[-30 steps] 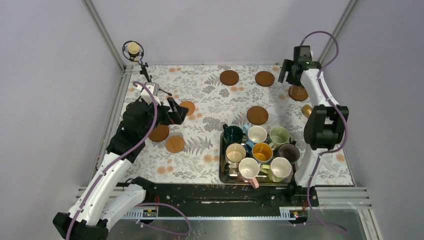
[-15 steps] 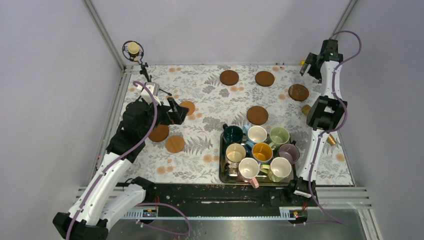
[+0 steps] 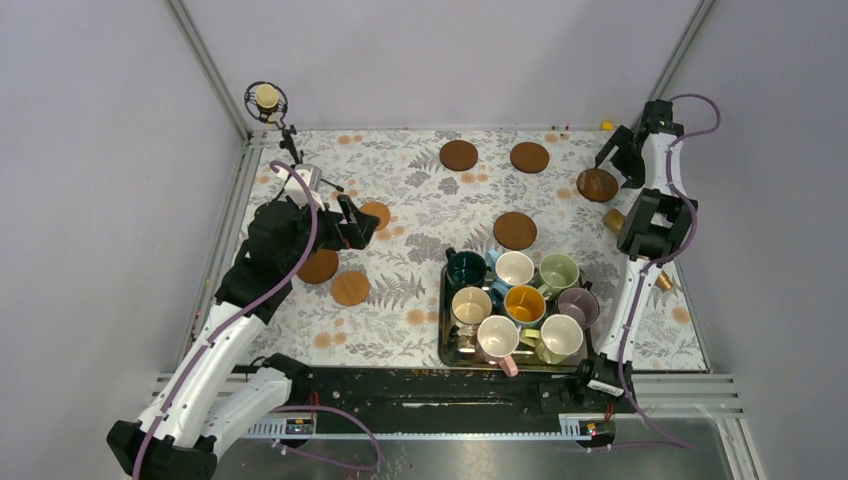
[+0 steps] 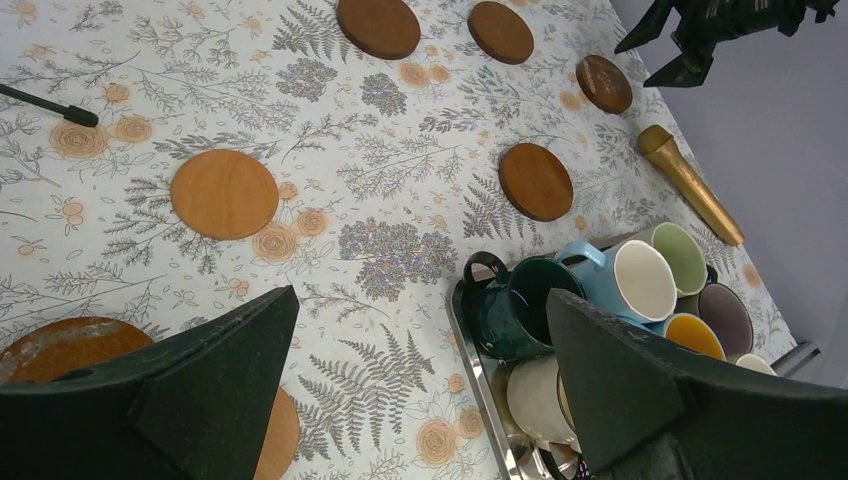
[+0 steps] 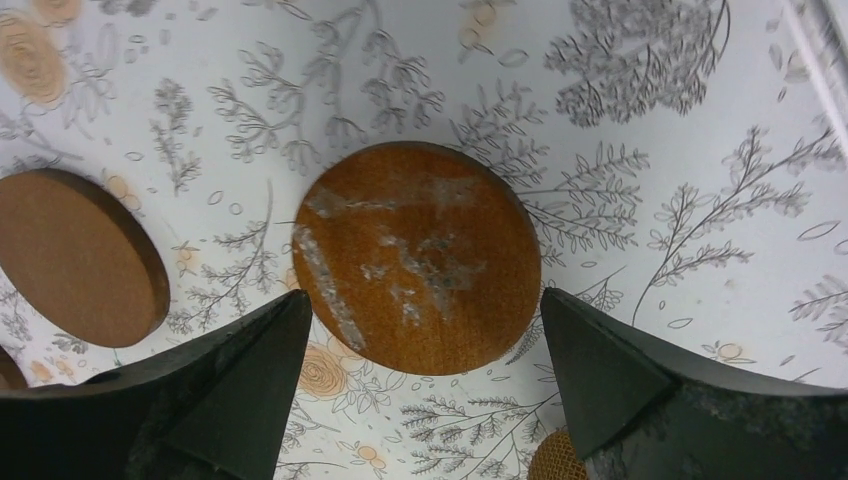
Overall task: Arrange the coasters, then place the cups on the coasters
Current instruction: Move the coaster to the center of the board.
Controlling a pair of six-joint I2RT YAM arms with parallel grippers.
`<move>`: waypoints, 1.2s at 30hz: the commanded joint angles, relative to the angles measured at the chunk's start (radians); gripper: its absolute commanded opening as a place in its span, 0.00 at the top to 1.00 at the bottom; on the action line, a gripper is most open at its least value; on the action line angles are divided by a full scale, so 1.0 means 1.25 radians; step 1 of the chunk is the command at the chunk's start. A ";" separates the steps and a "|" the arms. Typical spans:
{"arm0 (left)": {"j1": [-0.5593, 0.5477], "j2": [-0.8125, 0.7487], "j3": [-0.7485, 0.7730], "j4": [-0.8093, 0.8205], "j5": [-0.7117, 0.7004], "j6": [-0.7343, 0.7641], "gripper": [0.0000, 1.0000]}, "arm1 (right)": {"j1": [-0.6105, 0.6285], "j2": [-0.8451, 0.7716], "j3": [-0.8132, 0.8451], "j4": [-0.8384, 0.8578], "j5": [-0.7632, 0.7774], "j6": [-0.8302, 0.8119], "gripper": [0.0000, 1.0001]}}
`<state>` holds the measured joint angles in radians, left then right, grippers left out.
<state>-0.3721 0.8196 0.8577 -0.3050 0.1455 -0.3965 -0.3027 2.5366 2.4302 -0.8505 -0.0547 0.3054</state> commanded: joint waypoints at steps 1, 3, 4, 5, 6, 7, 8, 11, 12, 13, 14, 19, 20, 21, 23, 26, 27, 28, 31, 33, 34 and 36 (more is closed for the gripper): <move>0.001 -0.012 0.022 0.038 0.010 0.006 0.01 | -0.031 -0.025 -0.044 0.025 -0.062 0.124 0.08; 0.001 -0.016 0.021 0.038 0.010 0.006 0.01 | -0.039 -0.014 -0.045 0.035 -0.087 0.146 0.11; 0.001 -0.017 0.021 0.038 0.010 0.007 0.01 | -0.042 -0.006 -0.043 0.036 -0.086 0.156 0.11; 0.001 -0.017 0.021 0.039 0.009 0.007 0.01 | -0.044 -0.002 -0.044 0.040 -0.085 0.163 0.11; 0.000 -0.018 0.022 0.039 0.009 0.008 0.01 | -0.044 0.001 -0.046 0.046 -0.088 0.166 0.11; 0.000 -0.019 0.022 0.038 0.009 0.008 0.01 | -0.045 0.005 -0.045 0.051 -0.092 0.169 0.11; 0.001 -0.019 0.022 0.038 0.009 0.008 0.01 | -0.046 0.010 -0.040 0.052 -0.101 0.168 0.11; 0.000 -0.019 0.022 0.038 0.011 0.009 0.01 | -0.046 0.019 -0.024 0.052 -0.113 0.165 0.11; 0.000 -0.018 0.022 0.038 0.011 0.008 0.01 | -0.046 0.023 -0.020 0.051 -0.113 0.166 0.11; 0.000 -0.019 0.023 0.038 0.013 0.007 0.01 | -0.047 0.025 -0.016 0.050 -0.111 0.170 0.11; 0.001 -0.020 0.023 0.038 0.013 0.008 0.01 | -0.048 0.028 -0.012 0.044 -0.104 0.178 0.11; 0.001 -0.024 0.023 0.037 0.008 0.009 0.01 | -0.066 0.007 -0.061 0.055 -0.065 0.232 0.12; 0.000 -0.024 0.023 0.037 0.010 0.009 0.01 | -0.068 0.000 -0.076 0.064 -0.057 0.240 0.12; 0.001 -0.025 0.023 0.037 0.009 0.009 0.01 | -0.068 -0.006 -0.085 0.069 -0.050 0.245 0.12; 0.000 -0.025 0.024 0.037 0.011 0.009 0.01 | -0.069 -0.015 -0.096 0.070 -0.028 0.253 0.12; 0.001 -0.025 0.024 0.037 0.010 0.010 0.01 | -0.071 -0.024 -0.108 0.070 0.003 0.270 0.12; 0.002 -0.025 0.024 0.037 0.009 0.012 0.01 | -0.071 -0.025 -0.111 0.069 0.013 0.278 0.12; 0.000 -0.024 0.024 0.037 0.009 0.012 0.01 | -0.072 -0.024 -0.110 0.069 0.017 0.281 0.12; 0.000 -0.023 0.025 0.037 0.008 0.012 0.01 | -0.072 -0.030 -0.109 0.062 0.039 0.287 0.13; 0.001 -0.022 0.025 0.037 0.008 0.013 0.01 | -0.072 -0.046 -0.136 0.082 0.064 0.288 0.14; 0.000 -0.024 0.025 0.036 0.008 0.013 0.01 | -0.072 -0.053 -0.149 0.091 0.067 0.289 0.15; 0.000 -0.024 0.026 0.035 0.007 0.013 0.01 | -0.072 -0.056 -0.156 0.092 0.079 0.294 0.17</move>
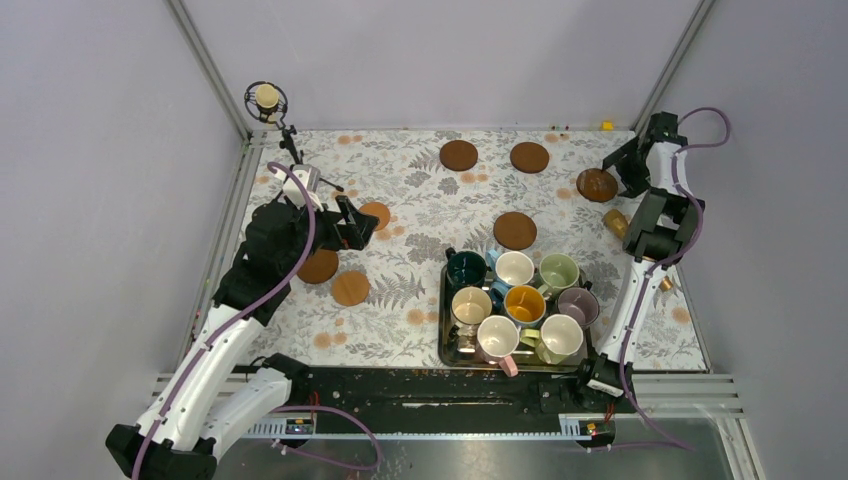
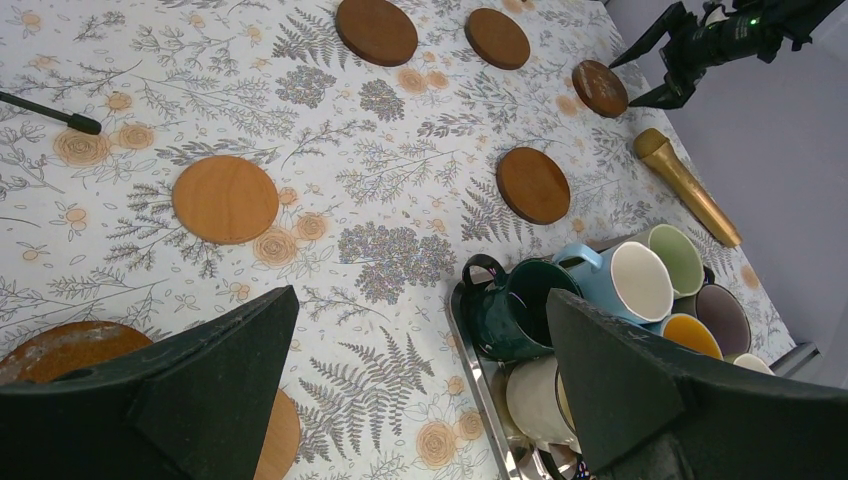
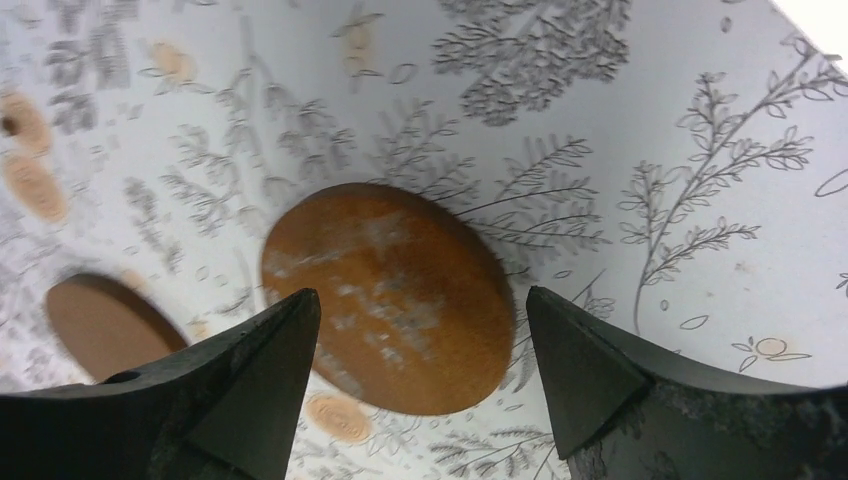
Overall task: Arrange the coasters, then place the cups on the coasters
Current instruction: Move the coaster to the center of the board.
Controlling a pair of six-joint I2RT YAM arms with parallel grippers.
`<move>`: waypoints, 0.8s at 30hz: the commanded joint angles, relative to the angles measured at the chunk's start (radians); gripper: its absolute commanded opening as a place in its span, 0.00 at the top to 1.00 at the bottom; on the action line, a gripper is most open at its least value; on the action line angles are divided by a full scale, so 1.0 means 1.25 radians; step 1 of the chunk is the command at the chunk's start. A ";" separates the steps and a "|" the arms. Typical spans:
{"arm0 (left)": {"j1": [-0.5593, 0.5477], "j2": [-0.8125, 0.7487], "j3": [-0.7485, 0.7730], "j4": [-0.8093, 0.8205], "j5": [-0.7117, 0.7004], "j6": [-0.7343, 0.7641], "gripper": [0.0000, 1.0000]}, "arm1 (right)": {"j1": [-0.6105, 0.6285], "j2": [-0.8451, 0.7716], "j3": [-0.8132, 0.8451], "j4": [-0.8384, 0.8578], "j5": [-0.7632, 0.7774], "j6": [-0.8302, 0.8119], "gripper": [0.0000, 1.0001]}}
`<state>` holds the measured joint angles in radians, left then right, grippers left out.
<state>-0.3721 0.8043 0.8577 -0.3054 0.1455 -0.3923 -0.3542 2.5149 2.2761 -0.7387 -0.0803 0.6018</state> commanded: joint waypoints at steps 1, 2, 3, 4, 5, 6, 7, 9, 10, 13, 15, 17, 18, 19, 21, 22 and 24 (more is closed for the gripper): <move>0.001 -0.011 0.026 0.036 0.008 0.010 0.01 | -0.031 -0.039 -0.031 -0.007 0.113 0.064 0.18; 0.001 -0.011 0.026 0.036 0.008 0.010 0.01 | -0.031 -0.041 -0.035 -0.011 0.126 0.071 0.18; 0.001 -0.011 0.026 0.037 0.009 0.010 0.01 | -0.031 -0.046 -0.042 -0.006 0.128 0.074 0.18; 0.001 -0.011 0.026 0.036 0.008 0.011 0.01 | -0.031 -0.047 -0.046 0.003 0.119 0.072 0.19; 0.001 -0.012 0.026 0.036 0.007 0.011 0.01 | -0.031 -0.043 -0.042 0.010 0.101 0.069 0.20; 0.000 -0.013 0.026 0.036 0.007 0.011 0.01 | -0.030 -0.031 -0.025 0.007 0.081 0.064 0.21; 0.000 -0.013 0.026 0.036 0.008 0.010 0.01 | -0.031 -0.017 -0.002 -0.001 0.058 0.058 0.22; 0.000 -0.012 0.026 0.037 0.010 0.010 0.01 | -0.031 0.020 0.056 -0.029 0.011 0.044 0.26; 0.001 -0.011 0.026 0.039 0.011 0.009 0.01 | -0.031 0.045 0.089 -0.045 -0.008 0.035 0.27; 0.001 -0.011 0.024 0.039 0.011 0.010 0.01 | -0.031 0.061 0.123 -0.051 -0.043 0.017 0.28; 0.001 -0.012 0.024 0.040 0.009 0.010 0.01 | -0.031 0.060 0.115 -0.035 -0.067 0.009 0.27; 0.001 -0.009 0.024 0.042 0.009 0.008 0.01 | -0.031 0.068 0.124 -0.030 -0.101 -0.002 0.28; 0.000 -0.008 0.024 0.042 0.010 0.008 0.01 | -0.031 0.073 0.134 -0.033 -0.108 -0.006 0.28; 0.000 -0.007 0.024 0.042 0.011 0.008 0.01 | -0.030 0.077 0.142 -0.038 -0.116 -0.012 0.29; 0.001 -0.007 0.023 0.042 0.011 0.008 0.01 | -0.031 0.081 0.147 -0.042 -0.132 -0.019 0.31; 0.001 -0.006 0.024 0.042 0.011 0.008 0.01 | -0.031 0.082 0.146 -0.043 -0.135 -0.020 0.32; 0.001 -0.006 0.024 0.042 0.012 0.008 0.01 | -0.030 0.081 0.145 -0.042 -0.145 -0.024 0.34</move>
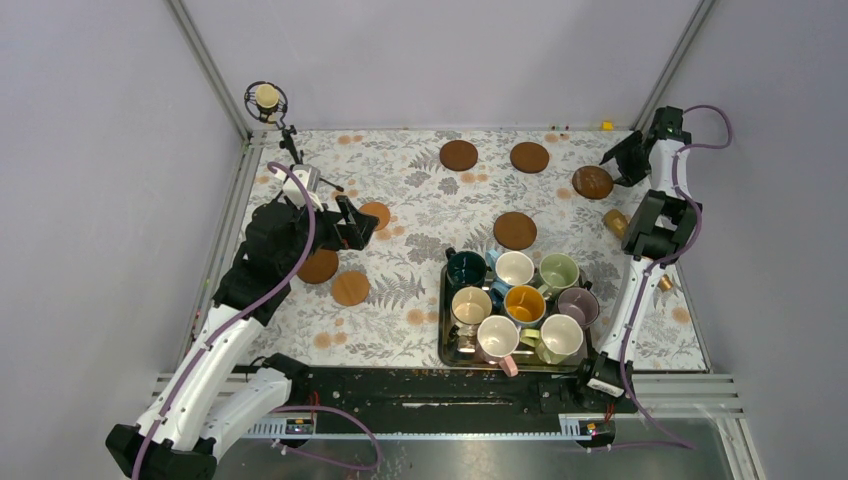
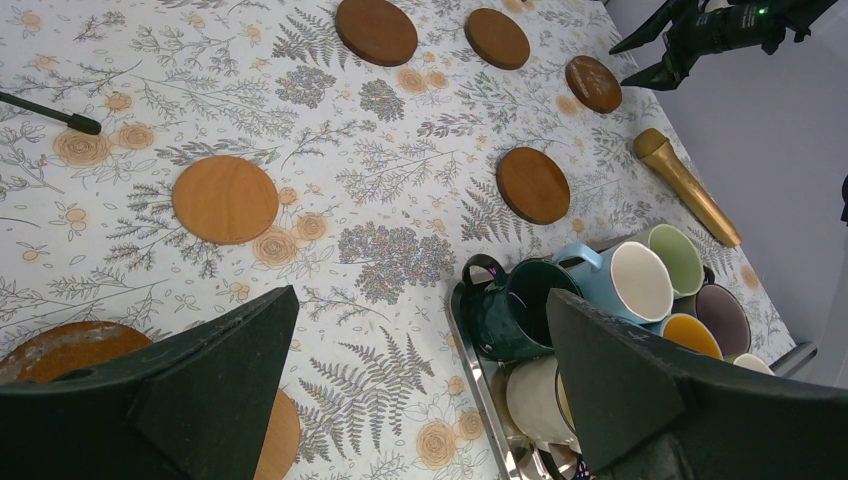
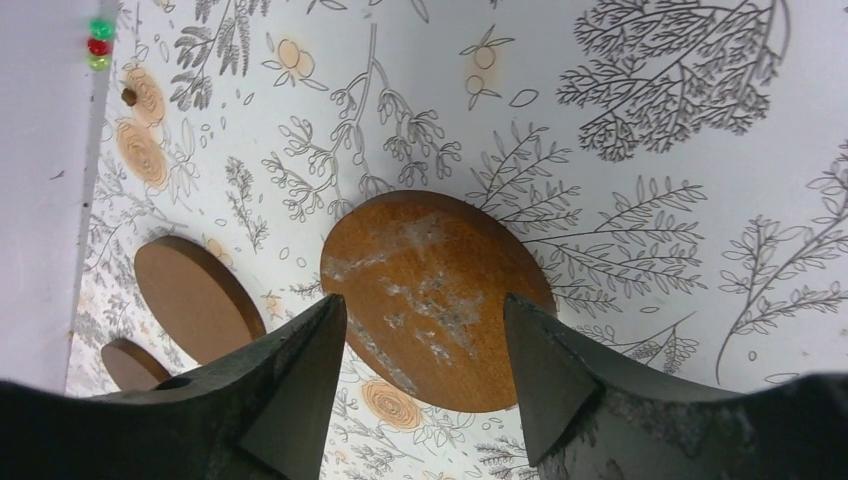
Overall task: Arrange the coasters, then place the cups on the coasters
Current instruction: Move the coaster to the center of the board.
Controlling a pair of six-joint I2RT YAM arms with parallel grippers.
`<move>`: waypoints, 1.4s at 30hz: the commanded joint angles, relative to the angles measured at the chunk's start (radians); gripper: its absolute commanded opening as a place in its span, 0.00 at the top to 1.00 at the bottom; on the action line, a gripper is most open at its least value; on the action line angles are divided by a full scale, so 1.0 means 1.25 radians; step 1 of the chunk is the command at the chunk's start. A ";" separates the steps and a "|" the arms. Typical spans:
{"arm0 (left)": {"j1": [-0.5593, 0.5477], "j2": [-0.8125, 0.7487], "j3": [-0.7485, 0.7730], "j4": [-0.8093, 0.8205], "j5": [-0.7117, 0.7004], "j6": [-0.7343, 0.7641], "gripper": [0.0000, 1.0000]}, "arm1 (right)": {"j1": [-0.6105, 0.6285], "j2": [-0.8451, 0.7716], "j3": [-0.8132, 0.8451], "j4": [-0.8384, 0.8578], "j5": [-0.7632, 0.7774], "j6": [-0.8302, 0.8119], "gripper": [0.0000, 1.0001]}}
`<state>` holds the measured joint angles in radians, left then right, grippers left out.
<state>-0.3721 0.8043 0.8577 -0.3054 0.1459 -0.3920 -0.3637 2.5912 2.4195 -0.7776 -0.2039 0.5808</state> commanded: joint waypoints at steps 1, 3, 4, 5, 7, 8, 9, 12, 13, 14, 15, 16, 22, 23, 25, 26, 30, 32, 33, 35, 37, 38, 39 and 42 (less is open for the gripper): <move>0.001 -0.007 0.023 0.042 0.011 0.008 0.01 | -0.021 0.022 0.034 -0.012 -0.057 -0.008 0.34; 0.001 -0.007 0.023 0.044 0.013 0.007 0.01 | -0.019 0.034 0.052 -0.024 -0.070 -0.007 0.37; 0.001 -0.008 0.023 0.044 0.015 0.006 0.01 | -0.019 0.036 0.058 -0.031 -0.071 -0.004 0.37; 0.001 -0.008 0.023 0.044 0.016 0.006 0.01 | -0.019 0.035 0.054 -0.032 -0.073 0.000 0.37; 0.001 -0.008 0.022 0.045 0.015 0.006 0.01 | -0.019 0.026 0.035 -0.019 -0.089 0.009 0.39; 0.001 -0.009 0.023 0.045 0.015 0.006 0.01 | -0.019 0.022 0.022 -0.011 -0.099 0.016 0.41; 0.001 -0.011 0.021 0.045 0.015 0.006 0.01 | -0.019 0.020 0.015 -0.008 -0.107 0.026 0.42; 0.000 -0.012 0.021 0.047 0.017 0.004 0.01 | -0.013 0.019 0.013 -0.022 -0.128 0.027 0.44; 0.000 -0.012 0.021 0.048 0.018 0.003 0.01 | -0.011 0.019 0.012 -0.030 -0.136 0.017 0.44; 0.000 -0.013 0.020 0.050 0.019 0.003 0.01 | -0.008 0.016 0.009 -0.038 -0.141 0.003 0.44; 0.000 -0.013 0.020 0.050 0.022 0.002 0.01 | -0.006 0.011 0.000 -0.045 -0.138 -0.017 0.44; 0.000 -0.013 0.020 0.050 0.023 0.001 0.01 | -0.004 0.001 -0.012 -0.047 -0.128 -0.036 0.44; -0.006 -0.021 0.015 0.050 0.017 0.003 0.01 | 0.009 -0.081 -0.001 -0.058 0.044 -0.229 0.38; -0.008 -0.021 0.015 0.050 0.017 0.002 0.01 | 0.014 -0.100 -0.010 -0.037 0.068 -0.269 0.37; -0.011 -0.018 0.015 0.050 0.019 0.002 0.01 | 0.025 -0.135 -0.037 0.017 0.077 -0.363 0.36; -0.013 -0.016 0.015 0.050 0.020 0.002 0.01 | 0.032 -0.149 -0.046 0.036 0.079 -0.411 0.36; -0.014 -0.007 0.016 0.049 0.020 0.003 0.01 | 0.055 -0.151 -0.057 0.094 0.129 -0.597 0.37; -0.016 0.000 0.017 0.045 0.018 0.005 0.01 | 0.070 -0.152 -0.090 0.145 0.156 -0.707 0.42; -0.016 0.002 0.018 0.043 0.016 0.005 0.01 | 0.077 -0.151 -0.107 0.167 0.158 -0.776 0.45; -0.018 0.008 0.018 0.042 0.017 0.007 0.01 | 0.094 -0.139 -0.134 0.224 0.211 -0.889 0.47; -0.019 0.014 0.018 0.041 0.018 0.007 0.01 | 0.102 -0.104 -0.122 0.246 0.235 -0.971 0.48; -0.019 0.017 0.018 0.042 0.018 0.006 0.01 | 0.103 -0.084 -0.104 0.246 0.240 -1.003 0.49; -0.019 0.020 0.019 0.042 0.019 0.007 0.01 | 0.103 -0.063 -0.077 0.248 0.249 -1.027 0.50; -0.020 0.028 0.018 0.043 0.021 0.006 0.01 | 0.100 -0.019 -0.028 0.247 0.271 -1.053 0.51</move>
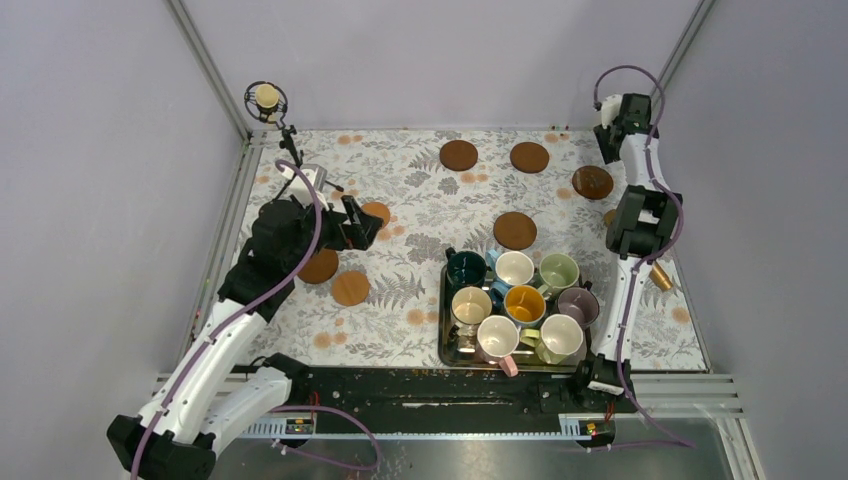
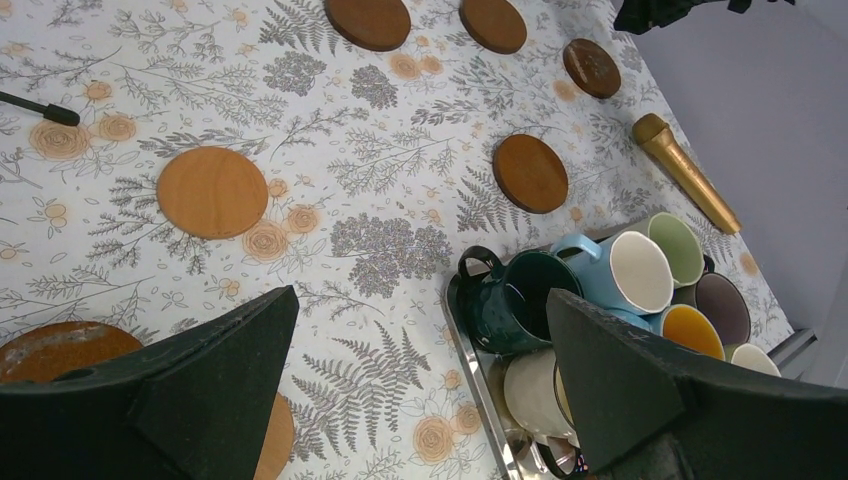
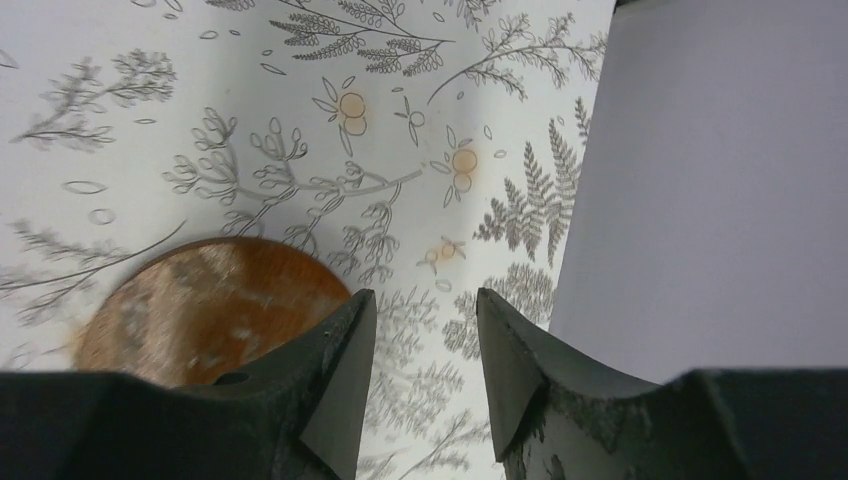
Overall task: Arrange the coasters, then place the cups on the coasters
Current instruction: Move the coaster to the center of the board.
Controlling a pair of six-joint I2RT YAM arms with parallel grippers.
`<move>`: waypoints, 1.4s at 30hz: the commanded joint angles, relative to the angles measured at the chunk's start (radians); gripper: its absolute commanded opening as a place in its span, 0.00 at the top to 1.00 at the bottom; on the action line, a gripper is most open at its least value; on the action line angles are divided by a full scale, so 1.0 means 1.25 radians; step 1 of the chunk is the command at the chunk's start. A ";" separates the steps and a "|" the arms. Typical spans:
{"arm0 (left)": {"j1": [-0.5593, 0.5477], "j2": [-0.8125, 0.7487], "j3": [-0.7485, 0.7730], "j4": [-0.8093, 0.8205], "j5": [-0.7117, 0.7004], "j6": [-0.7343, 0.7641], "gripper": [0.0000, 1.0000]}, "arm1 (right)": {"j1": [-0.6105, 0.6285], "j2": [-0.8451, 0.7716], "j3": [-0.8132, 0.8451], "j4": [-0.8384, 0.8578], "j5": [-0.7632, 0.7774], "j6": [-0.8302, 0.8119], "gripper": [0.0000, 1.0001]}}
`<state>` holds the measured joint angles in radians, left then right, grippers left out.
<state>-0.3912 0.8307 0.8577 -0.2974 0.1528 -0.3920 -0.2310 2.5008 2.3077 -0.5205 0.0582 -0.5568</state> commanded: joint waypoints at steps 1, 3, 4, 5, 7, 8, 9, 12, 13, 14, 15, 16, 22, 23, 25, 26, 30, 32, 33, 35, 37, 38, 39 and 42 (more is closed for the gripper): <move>-0.005 0.010 0.018 0.035 0.015 0.006 0.01 | -0.007 0.060 0.065 0.042 0.050 -0.148 0.52; -0.005 0.013 0.018 0.035 0.018 0.004 0.01 | -0.006 0.069 0.059 0.043 0.027 -0.186 0.53; -0.005 0.015 0.019 0.036 0.020 0.005 0.01 | -0.002 0.077 0.058 0.046 0.037 -0.212 0.53; -0.005 0.015 0.020 0.036 0.020 0.004 0.01 | -0.001 0.086 0.057 0.049 0.046 -0.229 0.53; -0.005 0.016 0.021 0.035 0.020 0.005 0.01 | -0.003 0.095 0.049 0.049 0.055 -0.256 0.53; -0.005 0.014 0.020 0.035 0.017 0.006 0.01 | -0.004 0.096 0.042 0.046 0.058 -0.265 0.54; -0.005 0.013 0.018 0.036 0.016 0.006 0.01 | -0.005 0.098 0.039 0.039 0.060 -0.272 0.54; -0.005 0.012 0.018 0.035 0.014 0.006 0.01 | -0.006 0.092 0.033 0.007 0.025 -0.280 0.55; -0.005 0.013 0.020 0.036 0.016 0.006 0.01 | -0.004 0.087 0.025 -0.005 0.010 -0.293 0.56; -0.005 0.014 0.021 0.037 0.019 0.005 0.01 | -0.002 0.081 0.016 -0.017 -0.009 -0.302 0.56; -0.005 0.014 0.022 0.037 0.021 0.004 0.01 | -0.001 0.074 0.012 -0.034 -0.021 -0.309 0.56; -0.004 0.013 0.022 0.038 0.022 0.004 0.01 | -0.001 0.065 0.007 -0.048 -0.039 -0.313 0.56; -0.005 -0.007 0.019 0.038 0.020 0.003 0.01 | 0.006 -0.009 -0.073 -0.051 -0.136 -0.328 0.56; -0.005 -0.010 0.018 0.038 0.021 0.003 0.01 | 0.009 -0.015 -0.080 -0.051 -0.141 -0.330 0.56; -0.007 -0.014 0.018 0.038 0.021 0.003 0.01 | 0.021 -0.021 -0.090 -0.058 -0.140 -0.341 0.56; -0.007 -0.016 0.018 0.038 0.022 0.003 0.01 | 0.028 -0.023 -0.092 -0.068 -0.139 -0.349 0.56; -0.013 -0.025 0.018 0.038 0.018 0.006 0.01 | 0.049 -0.036 -0.116 -0.077 -0.139 -0.360 0.56; -0.016 -0.029 0.018 0.039 0.015 0.007 0.01 | 0.059 -0.044 -0.123 -0.092 -0.141 -0.364 0.56; -0.017 -0.030 0.019 0.038 0.014 0.008 0.01 | 0.065 -0.045 -0.124 -0.103 -0.133 -0.366 0.56; -0.020 -0.034 0.020 0.037 0.011 0.009 0.01 | 0.076 -0.048 -0.128 -0.115 -0.089 -0.367 0.56; -0.024 -0.038 0.021 0.036 0.005 0.010 0.01 | 0.082 -0.054 -0.135 -0.120 -0.052 -0.354 0.56; -0.025 -0.039 0.021 0.035 0.004 0.011 0.01 | 0.082 -0.062 -0.142 -0.125 -0.022 -0.343 0.56; -0.027 -0.042 0.021 0.034 0.002 0.012 0.01 | 0.081 -0.070 -0.150 -0.126 -0.007 -0.328 0.56; -0.033 -0.047 0.021 0.034 -0.001 0.013 0.01 | 0.080 -0.081 -0.150 -0.148 0.047 -0.285 0.55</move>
<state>-0.4225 0.7937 0.8577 -0.2981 0.1547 -0.3912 -0.1303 2.4767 2.1311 -0.6228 0.0071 -0.9844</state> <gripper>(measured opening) 0.985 0.441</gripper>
